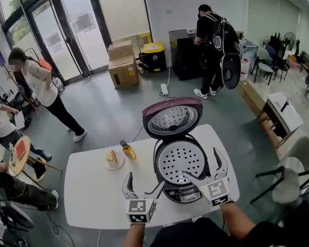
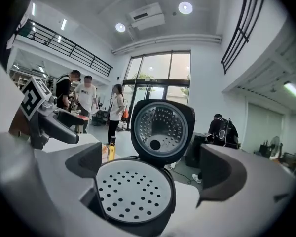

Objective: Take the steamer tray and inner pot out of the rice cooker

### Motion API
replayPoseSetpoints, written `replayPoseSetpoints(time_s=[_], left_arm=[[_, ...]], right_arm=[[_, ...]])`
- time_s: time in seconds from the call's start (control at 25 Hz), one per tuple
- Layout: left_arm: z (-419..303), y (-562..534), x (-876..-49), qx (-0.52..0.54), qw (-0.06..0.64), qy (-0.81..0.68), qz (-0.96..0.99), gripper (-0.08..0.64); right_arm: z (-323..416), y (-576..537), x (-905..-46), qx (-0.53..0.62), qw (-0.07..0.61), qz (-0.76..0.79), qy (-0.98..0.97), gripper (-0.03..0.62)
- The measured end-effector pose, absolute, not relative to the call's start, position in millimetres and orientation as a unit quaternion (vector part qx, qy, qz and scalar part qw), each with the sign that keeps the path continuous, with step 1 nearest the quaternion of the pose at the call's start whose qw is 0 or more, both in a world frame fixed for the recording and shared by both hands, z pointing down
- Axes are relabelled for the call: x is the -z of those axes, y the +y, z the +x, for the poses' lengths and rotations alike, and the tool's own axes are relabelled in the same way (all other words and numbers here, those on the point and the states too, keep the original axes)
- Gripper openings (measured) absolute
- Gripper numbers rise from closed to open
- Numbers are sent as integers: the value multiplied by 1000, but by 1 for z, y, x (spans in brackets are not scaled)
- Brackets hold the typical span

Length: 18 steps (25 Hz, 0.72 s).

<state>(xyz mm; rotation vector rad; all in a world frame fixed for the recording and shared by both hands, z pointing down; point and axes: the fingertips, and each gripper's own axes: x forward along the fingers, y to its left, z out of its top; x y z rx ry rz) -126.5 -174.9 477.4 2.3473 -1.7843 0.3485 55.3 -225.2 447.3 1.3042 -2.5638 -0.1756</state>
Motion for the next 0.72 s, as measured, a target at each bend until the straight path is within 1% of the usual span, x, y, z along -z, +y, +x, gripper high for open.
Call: replayPoseSetpoints(time_s=[0.12, 0.4, 0.48, 0.72], left_arm=[[-125, -190, -489, -146, 108, -590, 787, 551], [-117, -235, -541, -228, 190, -576, 762, 543], [-118, -246, -553, -244, 203, -576, 754, 526], [-114, -259, -589, -299, 243, -558, 736, 520]], right_arm=[[65, -240, -466, 45, 174, 458, -871, 592], [91, -286, -529, 3, 308, 447, -840, 591], [96, -298, -543, -6, 333, 445, -831, 591], [98, -319, -580, -23, 397, 406, -823, 581]])
